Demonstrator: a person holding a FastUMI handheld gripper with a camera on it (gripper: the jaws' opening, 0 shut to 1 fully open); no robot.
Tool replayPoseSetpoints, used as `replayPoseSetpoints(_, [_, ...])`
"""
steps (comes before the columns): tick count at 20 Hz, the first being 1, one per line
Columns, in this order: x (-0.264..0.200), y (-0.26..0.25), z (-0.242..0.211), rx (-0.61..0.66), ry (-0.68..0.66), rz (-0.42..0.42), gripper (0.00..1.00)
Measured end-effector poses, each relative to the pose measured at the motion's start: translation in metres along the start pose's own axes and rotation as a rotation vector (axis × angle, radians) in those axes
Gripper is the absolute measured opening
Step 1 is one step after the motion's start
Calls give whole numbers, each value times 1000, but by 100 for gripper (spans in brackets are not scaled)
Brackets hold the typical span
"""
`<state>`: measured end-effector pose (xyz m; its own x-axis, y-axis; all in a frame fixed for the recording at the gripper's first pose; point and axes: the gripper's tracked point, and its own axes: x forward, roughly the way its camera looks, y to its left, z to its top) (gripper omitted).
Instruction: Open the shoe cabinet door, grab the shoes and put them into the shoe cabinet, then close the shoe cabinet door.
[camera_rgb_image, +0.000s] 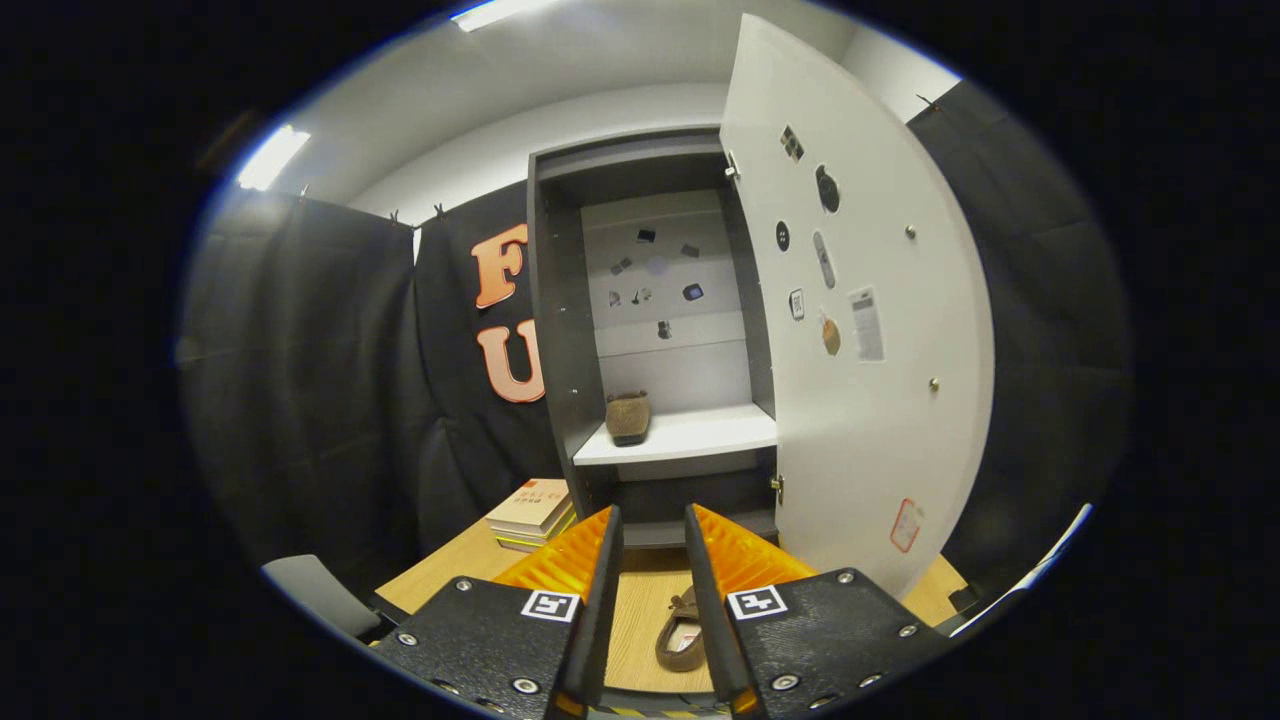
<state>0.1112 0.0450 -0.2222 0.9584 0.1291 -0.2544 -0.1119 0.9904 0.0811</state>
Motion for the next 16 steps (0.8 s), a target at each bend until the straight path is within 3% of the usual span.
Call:
replayPoseSetpoints(11, [52, 12, -98, 14, 148, -147, 45])
replayPoseSetpoints(16, [70, 11, -160, 14, 270, -173, 45])
